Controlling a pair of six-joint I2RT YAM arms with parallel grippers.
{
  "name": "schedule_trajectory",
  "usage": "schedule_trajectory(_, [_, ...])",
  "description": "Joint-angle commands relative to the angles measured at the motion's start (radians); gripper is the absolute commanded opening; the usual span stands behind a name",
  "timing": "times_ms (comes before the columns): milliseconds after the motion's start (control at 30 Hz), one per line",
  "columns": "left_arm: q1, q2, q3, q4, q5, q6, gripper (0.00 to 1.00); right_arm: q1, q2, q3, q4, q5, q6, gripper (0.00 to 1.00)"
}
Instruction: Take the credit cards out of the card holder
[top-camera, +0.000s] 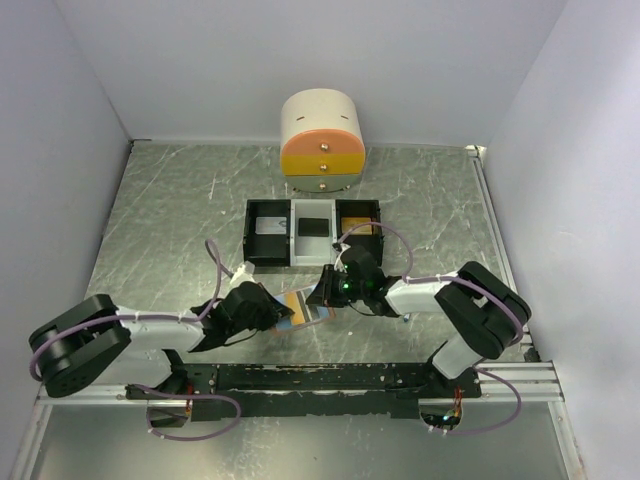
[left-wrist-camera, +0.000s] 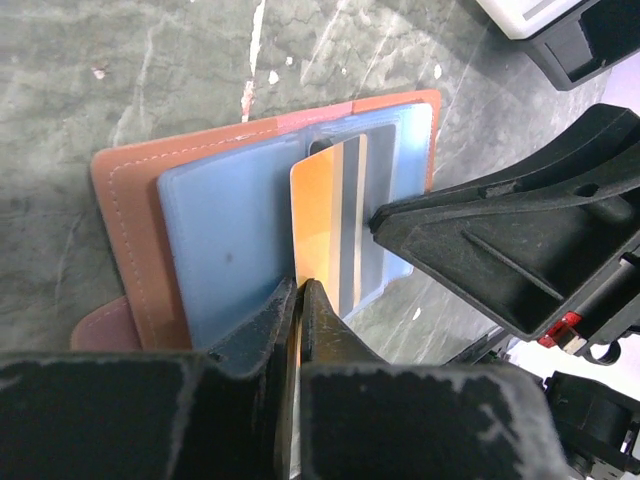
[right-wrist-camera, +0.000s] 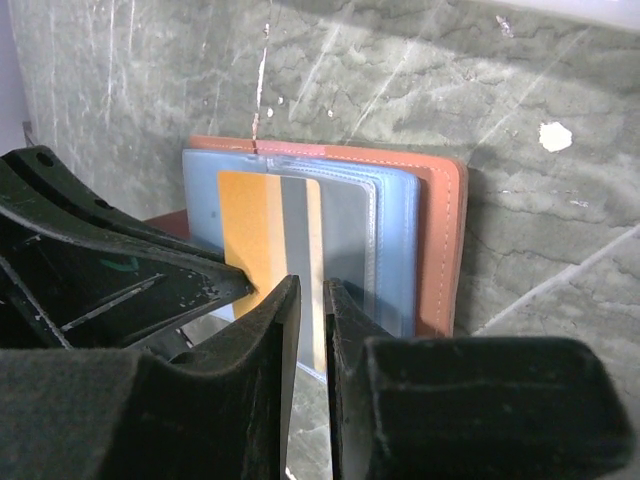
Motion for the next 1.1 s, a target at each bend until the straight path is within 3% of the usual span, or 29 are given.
schedule_trajectory(0, [-0.004,-0.068,-0.003,-0.168,-0.039,0.020,0.07,0.002,-0.003,-0.015,-0.165,0.099,-0.028,0.17])
schedule_trajectory(167, [-0.005,-0.140,-0.032,-0.195,-0.064,0.017,0.11,0.002,-0.011,-0.001,-0.145,0.040,-0.044,0.18])
schedule_trajectory(433, [-0.004,-0.077,0.026,-0.218,-0.042,0.050,0.12,0.007,-0.095,0.083,-0.211,-0.043,-0.132,0.24])
schedule_trajectory(667, [-0.004,-0.068,0.026,-0.191,-0.034,0.050,0.13,0.030,-0.013,0.123,-0.160,-0.194,-0.132,0.24])
schedule_trajectory(833, [-0.005,-0.100,0.009,-0.185,-0.039,0.049,0.16,0.030,0.008,0.106,-0.230,-0.015,-0.105,0.24])
schedule_trajectory(1067, [-0.005,-0.116,-0.020,-0.113,-0.020,0.059,0.28,0.030,0.058,0.069,-0.195,-0.051,-0.106,0.24])
